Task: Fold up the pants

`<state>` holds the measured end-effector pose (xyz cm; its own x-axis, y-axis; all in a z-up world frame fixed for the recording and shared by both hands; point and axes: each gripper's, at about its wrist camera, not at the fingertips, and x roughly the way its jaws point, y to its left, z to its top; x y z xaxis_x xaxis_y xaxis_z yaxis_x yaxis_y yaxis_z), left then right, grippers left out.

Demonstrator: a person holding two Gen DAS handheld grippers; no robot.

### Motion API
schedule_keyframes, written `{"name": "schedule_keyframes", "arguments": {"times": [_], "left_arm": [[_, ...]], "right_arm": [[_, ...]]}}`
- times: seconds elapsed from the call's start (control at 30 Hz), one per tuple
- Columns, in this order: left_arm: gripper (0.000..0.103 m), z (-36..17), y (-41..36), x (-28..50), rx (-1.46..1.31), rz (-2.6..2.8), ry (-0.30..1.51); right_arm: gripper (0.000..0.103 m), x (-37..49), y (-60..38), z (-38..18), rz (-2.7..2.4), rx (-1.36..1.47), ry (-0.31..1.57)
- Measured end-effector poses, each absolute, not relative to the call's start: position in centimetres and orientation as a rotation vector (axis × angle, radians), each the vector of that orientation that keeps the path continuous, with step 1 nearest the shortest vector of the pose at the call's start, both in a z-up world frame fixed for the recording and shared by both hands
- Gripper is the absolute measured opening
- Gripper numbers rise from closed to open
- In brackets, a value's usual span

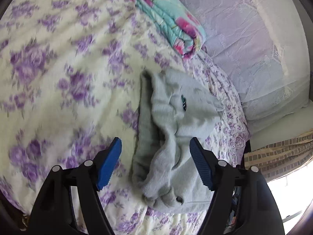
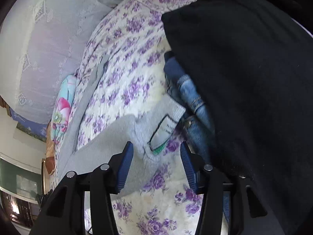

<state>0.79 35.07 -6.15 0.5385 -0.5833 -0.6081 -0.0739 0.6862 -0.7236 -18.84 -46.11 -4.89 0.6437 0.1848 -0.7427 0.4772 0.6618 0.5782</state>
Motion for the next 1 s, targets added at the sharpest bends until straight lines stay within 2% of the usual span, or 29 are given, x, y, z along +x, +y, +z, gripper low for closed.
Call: {"name": "schedule_keyframes", "arguments": {"times": [0.1,0.27,0.53,0.7,0.87,1.0], "left_arm": [[0.071,-5.7,33.4,4.6,-0.742,-0.377,0.985],[0.071,-9.2,30.5,11.1,-0.672,-0.331,1.096],[0.072,-10.5,30.3,12.3,-0.597,-0.347,1.106],[0.077,-10.5,29.7,13.4,-0.597,-0.353,1.107],[0.077,-10.7,29.4,14.5,-0.604,-0.339,1.088],[0.068,-10.8,29.5,15.1,-0.623,-0.31,1.085]], "right_arm": [[0.053,-18.1,-47.0,-4.6,-0.192,0.907,0.819],[0.054,-11.8,-45.5,-5.0,-0.094,0.91,0.821],[0.054,5.5,-43.7,-5.3,0.007,0.869,0.854],[0.054,16.5,-41.7,-6.8,0.059,0.88,0.868],[0.053,25.6,-37.4,-8.2,0.056,0.75,0.904],[0.055,30.3,-34.9,-10.6,0.003,0.652,0.945]]}}
